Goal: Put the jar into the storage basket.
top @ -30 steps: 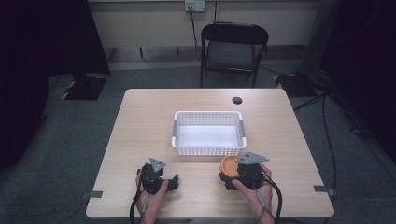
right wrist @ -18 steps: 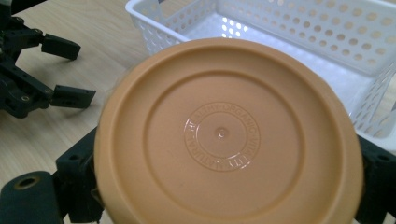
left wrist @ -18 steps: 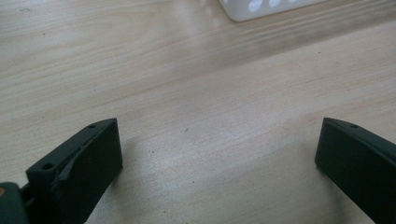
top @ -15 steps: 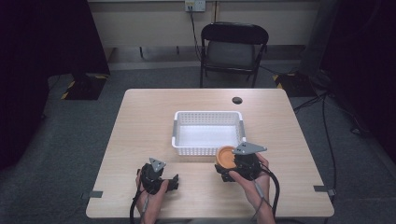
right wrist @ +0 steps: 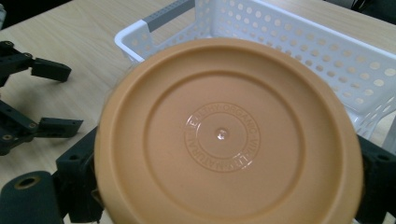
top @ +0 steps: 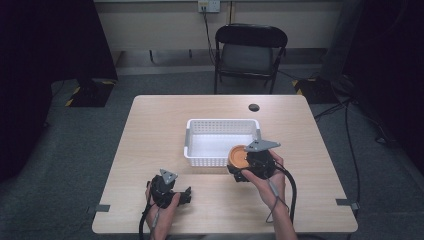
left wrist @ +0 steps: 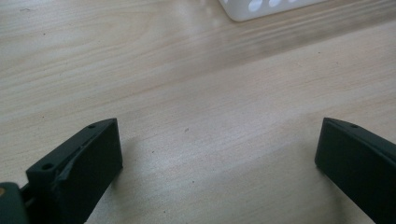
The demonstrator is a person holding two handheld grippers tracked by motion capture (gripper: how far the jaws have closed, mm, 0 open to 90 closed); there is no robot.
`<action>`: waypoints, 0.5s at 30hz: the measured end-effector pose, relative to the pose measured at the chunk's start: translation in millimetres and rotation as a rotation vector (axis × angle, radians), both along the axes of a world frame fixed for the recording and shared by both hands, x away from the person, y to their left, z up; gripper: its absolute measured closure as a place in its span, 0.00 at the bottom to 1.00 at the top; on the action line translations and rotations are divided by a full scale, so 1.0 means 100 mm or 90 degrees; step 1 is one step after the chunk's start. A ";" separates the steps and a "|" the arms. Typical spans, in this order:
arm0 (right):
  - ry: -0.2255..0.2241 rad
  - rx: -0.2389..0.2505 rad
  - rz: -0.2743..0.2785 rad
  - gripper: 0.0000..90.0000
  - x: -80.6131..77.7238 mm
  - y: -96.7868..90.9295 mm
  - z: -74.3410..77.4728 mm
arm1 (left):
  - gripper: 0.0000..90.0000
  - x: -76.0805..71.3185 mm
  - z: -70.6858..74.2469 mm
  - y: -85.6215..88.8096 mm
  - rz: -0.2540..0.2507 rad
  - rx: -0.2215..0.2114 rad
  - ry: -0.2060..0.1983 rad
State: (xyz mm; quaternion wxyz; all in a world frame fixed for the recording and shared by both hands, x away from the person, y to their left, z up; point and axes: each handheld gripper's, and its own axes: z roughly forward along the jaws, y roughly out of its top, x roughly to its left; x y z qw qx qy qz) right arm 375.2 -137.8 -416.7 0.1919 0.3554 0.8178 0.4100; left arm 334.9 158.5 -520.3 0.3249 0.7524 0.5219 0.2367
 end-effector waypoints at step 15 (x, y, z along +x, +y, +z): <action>0.005 0.002 -0.005 0.10 0.23 0.06 0.23 | 0.00 0.00 0.00 0.00 0.000 0.000 0.000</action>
